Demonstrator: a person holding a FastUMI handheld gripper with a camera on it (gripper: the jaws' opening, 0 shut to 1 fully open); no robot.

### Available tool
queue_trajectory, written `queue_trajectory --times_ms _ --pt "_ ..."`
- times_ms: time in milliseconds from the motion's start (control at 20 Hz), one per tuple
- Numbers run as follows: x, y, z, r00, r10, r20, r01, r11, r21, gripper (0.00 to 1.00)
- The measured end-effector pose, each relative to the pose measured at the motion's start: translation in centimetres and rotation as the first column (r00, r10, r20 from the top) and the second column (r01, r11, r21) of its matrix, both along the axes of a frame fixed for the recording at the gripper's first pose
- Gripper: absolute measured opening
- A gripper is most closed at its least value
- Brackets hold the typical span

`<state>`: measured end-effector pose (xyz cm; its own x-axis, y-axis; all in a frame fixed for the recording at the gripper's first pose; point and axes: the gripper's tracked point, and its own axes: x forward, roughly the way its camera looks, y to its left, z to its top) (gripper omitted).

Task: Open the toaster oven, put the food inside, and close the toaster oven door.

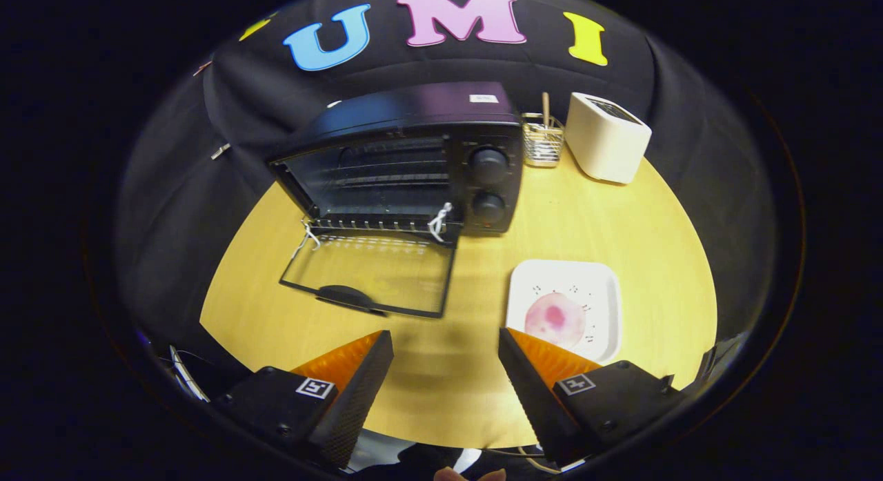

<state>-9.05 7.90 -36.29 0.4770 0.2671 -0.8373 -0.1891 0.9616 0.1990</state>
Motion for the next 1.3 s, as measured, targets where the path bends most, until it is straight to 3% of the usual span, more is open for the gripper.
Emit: queue_trajectory --times_ms 400,750,1000,1100,1150,1200,1300 --pt "2.5 -10.4 -3.1 0.973 -0.118 -0.201 0.119 0.993 -0.007 0.99" --pt "4.6 -16.6 -6.8 0.948 -0.109 -0.298 0.082 0.992 -0.101 0.99" --pt "5.1 -16.8 -9.4 0.911 -0.09 -0.403 0.057 0.994 -0.093 0.95" --pt "5.2 -16.6 -10.2 0.898 -0.084 -0.432 0.049 0.995 -0.091 0.81" --pt "5.1 -16.6 -10.7 0.89 -0.082 -0.449 0.041 0.994 -0.099 0.62" --pt "4.7 -16.7 -11.2 0.881 -0.08 -0.467 0.033 0.994 -0.108 0.54" --pt "4.0 -17.1 -12.4 0.875 -0.07 -0.479 0.004 0.99 -0.138 0.53"
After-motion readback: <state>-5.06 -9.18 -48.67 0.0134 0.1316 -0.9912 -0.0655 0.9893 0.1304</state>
